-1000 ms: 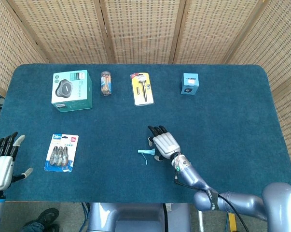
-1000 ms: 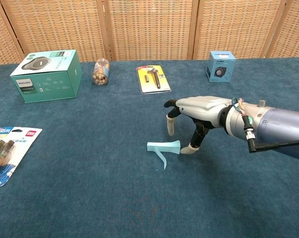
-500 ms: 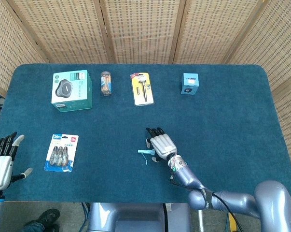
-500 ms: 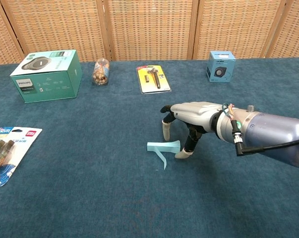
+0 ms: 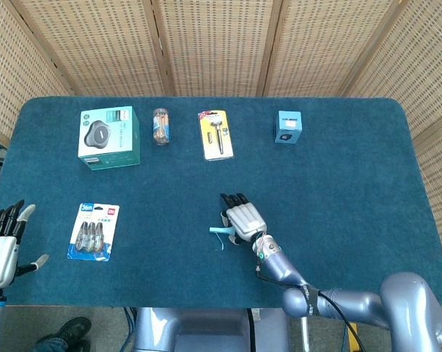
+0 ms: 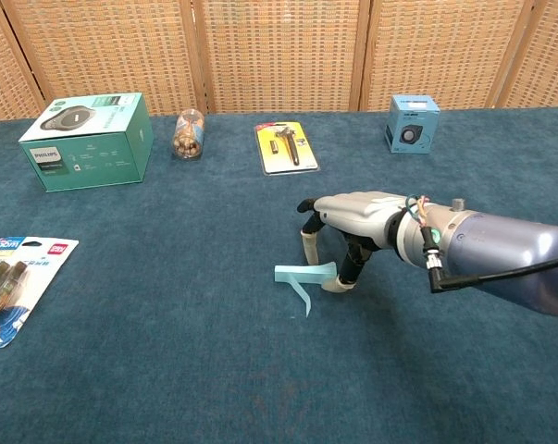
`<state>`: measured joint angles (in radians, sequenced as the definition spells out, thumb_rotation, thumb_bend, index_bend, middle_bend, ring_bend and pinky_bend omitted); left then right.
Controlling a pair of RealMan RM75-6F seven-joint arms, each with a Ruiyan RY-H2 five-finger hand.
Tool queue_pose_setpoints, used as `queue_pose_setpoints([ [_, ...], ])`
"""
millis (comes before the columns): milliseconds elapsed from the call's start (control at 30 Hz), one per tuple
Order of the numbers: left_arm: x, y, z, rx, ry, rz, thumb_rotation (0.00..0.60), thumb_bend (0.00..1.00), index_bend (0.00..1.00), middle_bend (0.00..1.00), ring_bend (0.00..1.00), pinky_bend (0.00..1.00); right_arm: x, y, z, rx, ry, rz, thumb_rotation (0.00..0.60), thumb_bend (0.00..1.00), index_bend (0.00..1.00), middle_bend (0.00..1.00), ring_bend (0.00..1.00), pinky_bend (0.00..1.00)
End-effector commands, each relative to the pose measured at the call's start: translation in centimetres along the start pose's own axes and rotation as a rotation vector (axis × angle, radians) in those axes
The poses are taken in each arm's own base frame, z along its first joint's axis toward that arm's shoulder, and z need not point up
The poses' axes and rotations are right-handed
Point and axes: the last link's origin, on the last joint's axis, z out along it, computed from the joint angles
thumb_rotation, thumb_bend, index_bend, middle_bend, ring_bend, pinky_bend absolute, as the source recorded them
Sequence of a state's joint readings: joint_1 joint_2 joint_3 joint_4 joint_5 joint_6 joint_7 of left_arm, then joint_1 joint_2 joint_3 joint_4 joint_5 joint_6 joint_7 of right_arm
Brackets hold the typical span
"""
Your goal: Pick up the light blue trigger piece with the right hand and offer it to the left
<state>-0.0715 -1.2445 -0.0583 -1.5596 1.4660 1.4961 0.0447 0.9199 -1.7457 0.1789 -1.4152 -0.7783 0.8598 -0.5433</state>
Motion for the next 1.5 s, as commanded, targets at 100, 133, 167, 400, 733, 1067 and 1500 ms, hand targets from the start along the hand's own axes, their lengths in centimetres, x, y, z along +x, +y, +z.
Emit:
queue_pose_setpoints([
  [100,0.0,0.0,0.0,0.0,-0.001,-0.001,0.6,0.09,0.0,0.0,0.0,0.0,-0.2,-0.1,0.1,-0.002,-0.009,-0.002,0.6,0.34,0.47,0.0,0.0,0.0],
  [133,0.0,0.0,0.0,0.0,-0.001,-0.001,0.6,0.09,0.0,0.0,0.0,0.0,-0.2,-0.1,0.1,-0.002,-0.01,-0.002,0.6,0.34,0.47,0.0,0.0,0.0],
  [167,0.0,0.0,0.0,0.0,-0.001,-0.002,0.6,0.09,0.0,0.0,0.0,0.0,-0.2,-0.2,0.1,-0.001,-0.01,-0.001,0.6,0.35,0.48,0.0,0.0,0.0],
  [400,0.0,0.0,0.0,-0.003,-0.003,-0.003,0.6,0.09,0.0,0.0,0.0,0.0,-0.3,-0.3,0.3,0.001,-0.011,-0.006,0.6,0.36,0.5,0.0,0.0,0.0],
  [733,0.0,-0.1,0.0,-0.001,-0.005,-0.002,0.6,0.09,0.0,0.0,0.0,0.0,-0.5,-0.3,0.4,-0.002,-0.01,-0.017,0.6,0.4,0.56,0.01,0.0,0.0],
  [1067,0.0,-0.3,0.1,-0.005,-0.007,0.015,0.6,0.09,0.0,0.0,0.0,0.0,0.5,-0.1,-0.2,0.017,0.003,0.052,0.6,0.47,0.57,0.04,0.0,0.0],
  [1500,1.6,2.3,2.3,-0.297,0.071,0.131,0.6,0.1,0.02,0.0,0.0,0.0,2.4,-0.4,-1.7,0.021,-0.028,0.215,0.6,0.51,0.58,0.07,0.0,0.0],
])
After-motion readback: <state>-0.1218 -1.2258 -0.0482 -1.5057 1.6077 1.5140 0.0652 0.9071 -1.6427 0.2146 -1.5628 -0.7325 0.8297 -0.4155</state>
